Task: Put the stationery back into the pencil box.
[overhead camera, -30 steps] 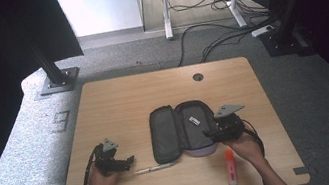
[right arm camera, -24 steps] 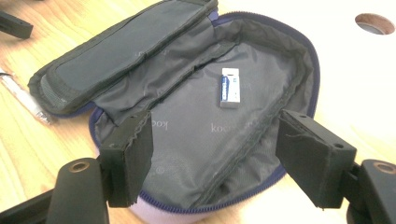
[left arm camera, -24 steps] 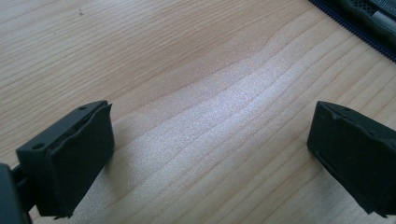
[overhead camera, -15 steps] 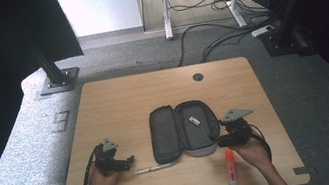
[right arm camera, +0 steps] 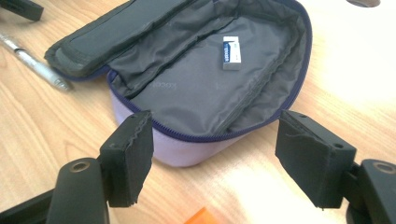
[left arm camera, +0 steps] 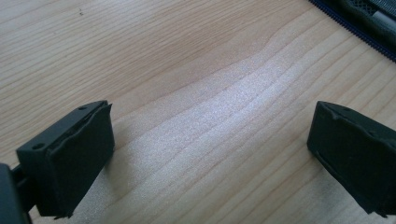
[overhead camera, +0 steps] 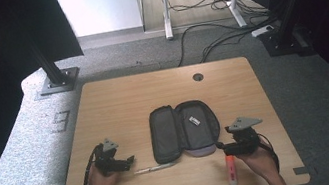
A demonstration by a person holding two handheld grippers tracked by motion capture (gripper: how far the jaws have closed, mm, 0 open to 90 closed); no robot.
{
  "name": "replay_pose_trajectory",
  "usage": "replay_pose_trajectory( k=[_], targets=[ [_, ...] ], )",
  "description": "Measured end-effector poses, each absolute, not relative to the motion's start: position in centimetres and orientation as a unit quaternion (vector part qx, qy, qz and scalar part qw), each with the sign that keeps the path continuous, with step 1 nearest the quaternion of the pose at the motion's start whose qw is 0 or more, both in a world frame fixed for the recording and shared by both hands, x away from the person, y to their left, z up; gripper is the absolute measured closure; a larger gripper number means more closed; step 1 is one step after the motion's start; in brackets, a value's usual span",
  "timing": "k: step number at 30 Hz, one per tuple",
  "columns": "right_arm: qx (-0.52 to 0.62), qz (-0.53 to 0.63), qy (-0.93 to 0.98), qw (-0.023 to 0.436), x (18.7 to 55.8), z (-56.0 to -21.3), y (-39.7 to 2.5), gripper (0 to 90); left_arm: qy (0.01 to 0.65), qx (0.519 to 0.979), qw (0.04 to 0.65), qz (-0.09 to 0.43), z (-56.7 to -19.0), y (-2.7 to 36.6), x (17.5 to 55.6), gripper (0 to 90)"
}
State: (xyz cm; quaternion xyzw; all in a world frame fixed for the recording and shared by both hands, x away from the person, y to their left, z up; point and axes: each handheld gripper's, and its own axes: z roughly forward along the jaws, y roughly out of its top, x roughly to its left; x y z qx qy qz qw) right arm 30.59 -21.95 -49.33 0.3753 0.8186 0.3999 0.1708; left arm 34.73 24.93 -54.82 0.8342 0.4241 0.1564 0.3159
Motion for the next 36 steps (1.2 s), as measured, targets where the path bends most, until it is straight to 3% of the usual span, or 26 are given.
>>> replay_pose_trajectory(
  k=[36],
  targets=[
    [0.399, 0.39, 0.819, 0.137, 24.8, -53.5, -23.3, 28.3, 0.424, 0.834, 0.316, 0.156, -54.8, 24.9, 34.7, 0.6]
  ],
)
